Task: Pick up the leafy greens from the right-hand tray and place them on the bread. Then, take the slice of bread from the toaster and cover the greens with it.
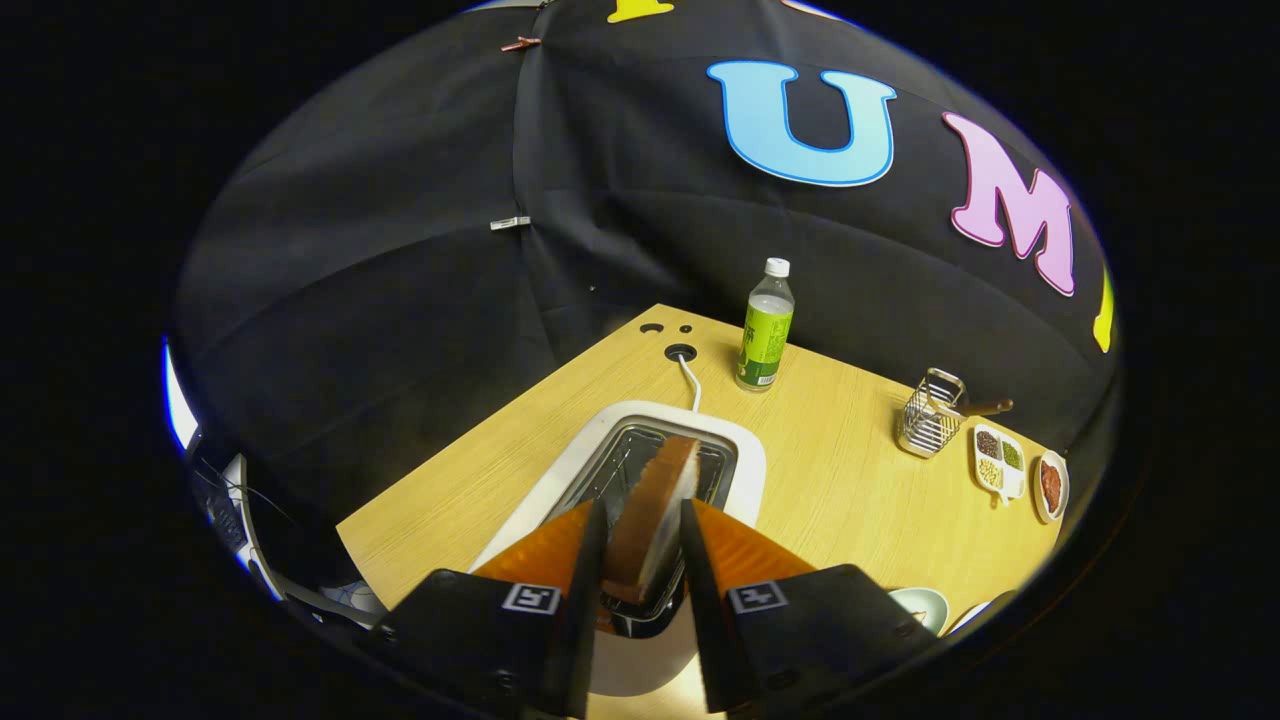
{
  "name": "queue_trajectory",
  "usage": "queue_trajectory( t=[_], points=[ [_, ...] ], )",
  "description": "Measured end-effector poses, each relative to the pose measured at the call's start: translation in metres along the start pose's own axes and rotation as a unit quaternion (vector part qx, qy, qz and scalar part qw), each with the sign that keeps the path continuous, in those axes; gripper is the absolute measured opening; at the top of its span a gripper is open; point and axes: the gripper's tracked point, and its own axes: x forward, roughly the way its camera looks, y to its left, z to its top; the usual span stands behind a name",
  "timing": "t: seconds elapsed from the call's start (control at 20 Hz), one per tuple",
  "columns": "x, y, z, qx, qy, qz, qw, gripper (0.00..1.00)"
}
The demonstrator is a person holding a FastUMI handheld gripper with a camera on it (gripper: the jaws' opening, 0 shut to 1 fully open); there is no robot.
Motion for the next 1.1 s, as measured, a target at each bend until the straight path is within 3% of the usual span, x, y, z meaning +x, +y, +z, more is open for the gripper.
queue_trajectory(
  t=[0.2,0.25,0.45,1.1],
  points=[
    [-0.001,-0.001,-0.001,0.05,0.014,-0.014,0.999,0.2],
    [0.0,0.001,0.0,0.05,0.014,-0.011,0.999,0.18],
    [-0.009,-0.002,0.003,0.023,0.012,0.007,1.0,0.14],
    [-0.075,-0.022,0.062,0.074,-0.055,0.034,0.995,0.14]
  ],
)
